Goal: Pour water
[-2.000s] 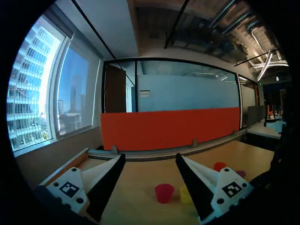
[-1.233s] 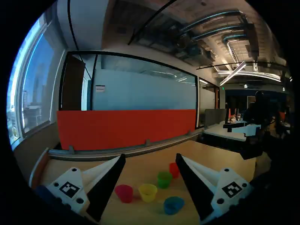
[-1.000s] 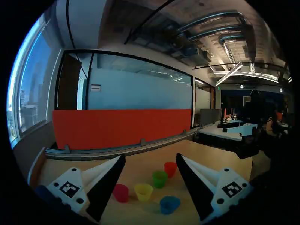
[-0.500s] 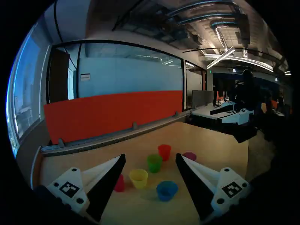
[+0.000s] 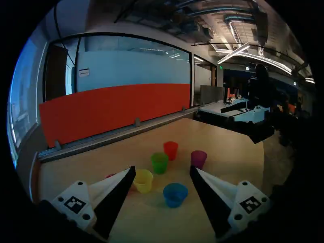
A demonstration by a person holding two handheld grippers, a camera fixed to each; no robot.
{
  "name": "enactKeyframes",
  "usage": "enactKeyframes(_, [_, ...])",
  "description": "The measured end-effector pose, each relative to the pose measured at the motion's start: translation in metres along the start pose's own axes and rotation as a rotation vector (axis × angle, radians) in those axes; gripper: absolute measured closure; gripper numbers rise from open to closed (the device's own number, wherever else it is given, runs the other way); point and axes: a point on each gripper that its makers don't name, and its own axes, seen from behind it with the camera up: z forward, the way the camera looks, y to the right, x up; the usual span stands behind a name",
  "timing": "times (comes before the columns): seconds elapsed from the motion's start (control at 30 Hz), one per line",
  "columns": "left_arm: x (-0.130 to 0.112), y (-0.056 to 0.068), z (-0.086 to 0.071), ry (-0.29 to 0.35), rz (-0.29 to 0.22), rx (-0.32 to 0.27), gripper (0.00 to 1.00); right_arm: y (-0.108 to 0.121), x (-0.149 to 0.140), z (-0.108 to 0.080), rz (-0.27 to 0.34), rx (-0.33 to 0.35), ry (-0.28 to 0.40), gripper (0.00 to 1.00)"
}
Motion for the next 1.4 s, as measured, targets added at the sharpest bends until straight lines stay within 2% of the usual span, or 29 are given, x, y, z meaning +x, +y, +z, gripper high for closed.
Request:
enactKeyframes(0.27, [-0.032, -0.001, 0.014, -0.060, -0.002, -0.010, 0.00, 0.002, -0.024, 0.008, 0.008, 0.001, -0.041, 0.00])
enactKeyframes(0.6, [-0.080, 0.017, 0.033, -0.141, 0.035, -0.057, 0.00, 0.001, -0.049, 0.021, 0.001, 0.003, -0.082, 0.00])
enactKeyframes(0.9, [-0.122, 0.028, 0.050, -0.216, 0.028, -0.093, 0.00, -0.002, -0.062, 0.033, -0.001, 0.011, -0.107, 0.00])
enactKeyframes(1.17, [-0.142, 0.029, 0.059, -0.274, 0.031, -0.111, 0.00, -0.002, -0.068, 0.042, 0.000, 0.018, -0.123, 0.00])
enactKeyframes(1.4, [-0.151, 0.037, 0.073, -0.310, 0.060, -0.131, 0.00, -0.005, -0.071, 0.050, 0.009, 0.032, -0.129, 0.00])
